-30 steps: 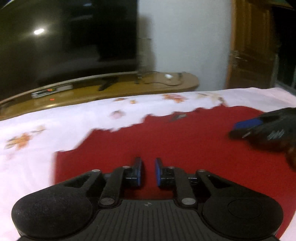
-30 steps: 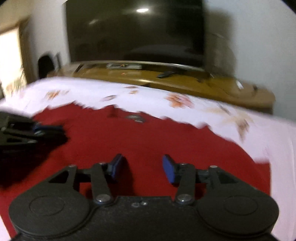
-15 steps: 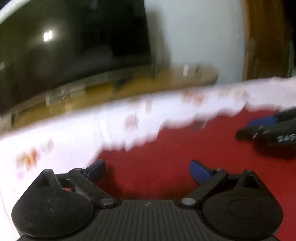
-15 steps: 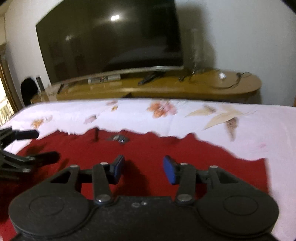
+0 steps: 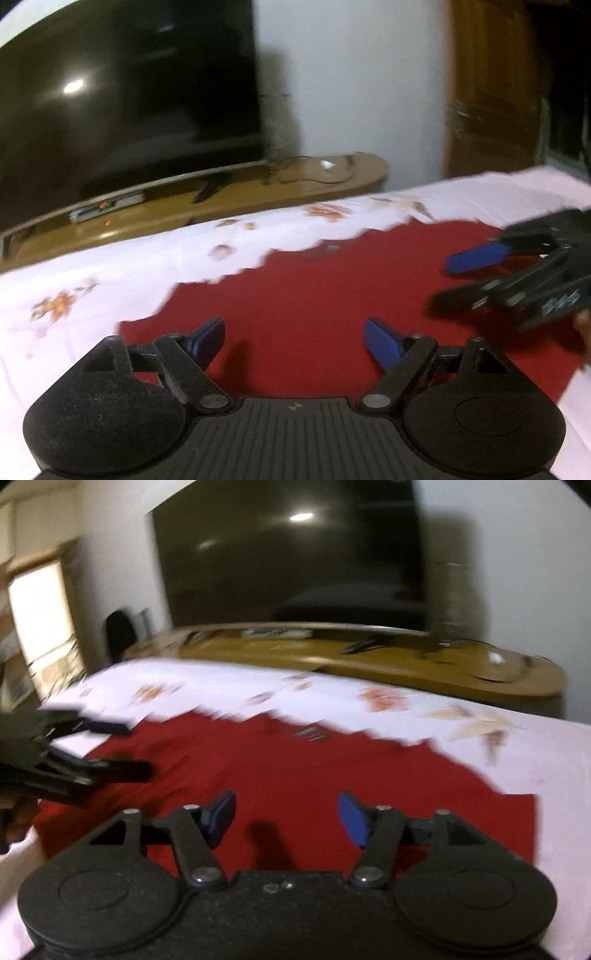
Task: Fold small clothes
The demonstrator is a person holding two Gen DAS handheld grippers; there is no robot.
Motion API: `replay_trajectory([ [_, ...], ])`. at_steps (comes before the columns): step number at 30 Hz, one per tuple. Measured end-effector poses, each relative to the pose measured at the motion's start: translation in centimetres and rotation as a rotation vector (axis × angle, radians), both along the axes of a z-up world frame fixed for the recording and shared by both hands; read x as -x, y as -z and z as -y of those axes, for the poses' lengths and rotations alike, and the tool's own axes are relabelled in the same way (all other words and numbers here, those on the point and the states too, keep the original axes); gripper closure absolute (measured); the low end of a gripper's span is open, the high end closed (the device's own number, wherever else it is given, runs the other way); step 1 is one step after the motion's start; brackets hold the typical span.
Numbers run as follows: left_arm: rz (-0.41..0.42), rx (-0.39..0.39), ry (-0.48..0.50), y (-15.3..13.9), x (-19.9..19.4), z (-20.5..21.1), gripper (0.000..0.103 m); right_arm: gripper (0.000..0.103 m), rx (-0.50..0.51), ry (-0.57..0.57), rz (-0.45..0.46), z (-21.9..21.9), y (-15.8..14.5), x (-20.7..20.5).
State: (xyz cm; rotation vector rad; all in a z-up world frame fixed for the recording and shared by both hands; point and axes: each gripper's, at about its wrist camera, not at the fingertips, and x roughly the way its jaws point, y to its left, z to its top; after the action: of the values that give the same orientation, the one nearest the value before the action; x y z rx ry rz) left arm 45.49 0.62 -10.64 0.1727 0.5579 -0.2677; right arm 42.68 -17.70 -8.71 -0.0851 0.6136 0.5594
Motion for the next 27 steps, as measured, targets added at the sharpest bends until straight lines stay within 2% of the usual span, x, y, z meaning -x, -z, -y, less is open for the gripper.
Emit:
replay_trajectory([
  [2,-0.058,-0.028,-0.048,1.3,-0.6,0.7,0.02,0.043,0.047,-0.008,-0.013,-1.4,0.8,0.3],
  [5,-0.081,0.074,-0.091,2.1,0.2,-1.8,0.02,0.044,0.112,0.01,-0.03,-1.7,1.6,0.3],
  [8,-0.071,0.09,-0.111,2.2,2.0,-4.3,0.02,0.044,0.161,0.038,-0.013,1.0,1.5,1.3],
  [12,-0.063,0.101,-0.113,2.5,3.1,-5.8,0.02,0.045,0.128,0.133,-0.032,6.1,1.3,2.0],
  [14,-0.054,0.077,-0.142,1.6,3.5,-5.0,0.02,0.046,0.103,0.155,-0.044,6.8,0.9,2.2],
  [17,-0.005,0.083,-0.094,0.3,4.8,-2.9,0.02,0.048,0.076,0.161,-0.007,5.8,-0.3,3.6],
  [20,-0.013,0.054,-0.034,0.4,5.9,0.0,0.02,0.047,0.039,0.099,-0.005,3.5,-0.5,5.5],
  [22,-0.022,0.048,-0.011,0.9,6.4,1.4,0.02,0.048,0.055,0.045,-0.012,1.1,0.2,6.6],
  [25,-0.061,-0.016,-0.029,2.4,7.1,2.9,0.02,0.05,0.115,-0.002,-0.039,-1.7,1.8,7.9],
  [27,-0.045,0.009,-0.039,2.8,8.0,2.1,0.02,0.049,0.163,-0.007,-0.001,-2.1,2.6,8.6],
])
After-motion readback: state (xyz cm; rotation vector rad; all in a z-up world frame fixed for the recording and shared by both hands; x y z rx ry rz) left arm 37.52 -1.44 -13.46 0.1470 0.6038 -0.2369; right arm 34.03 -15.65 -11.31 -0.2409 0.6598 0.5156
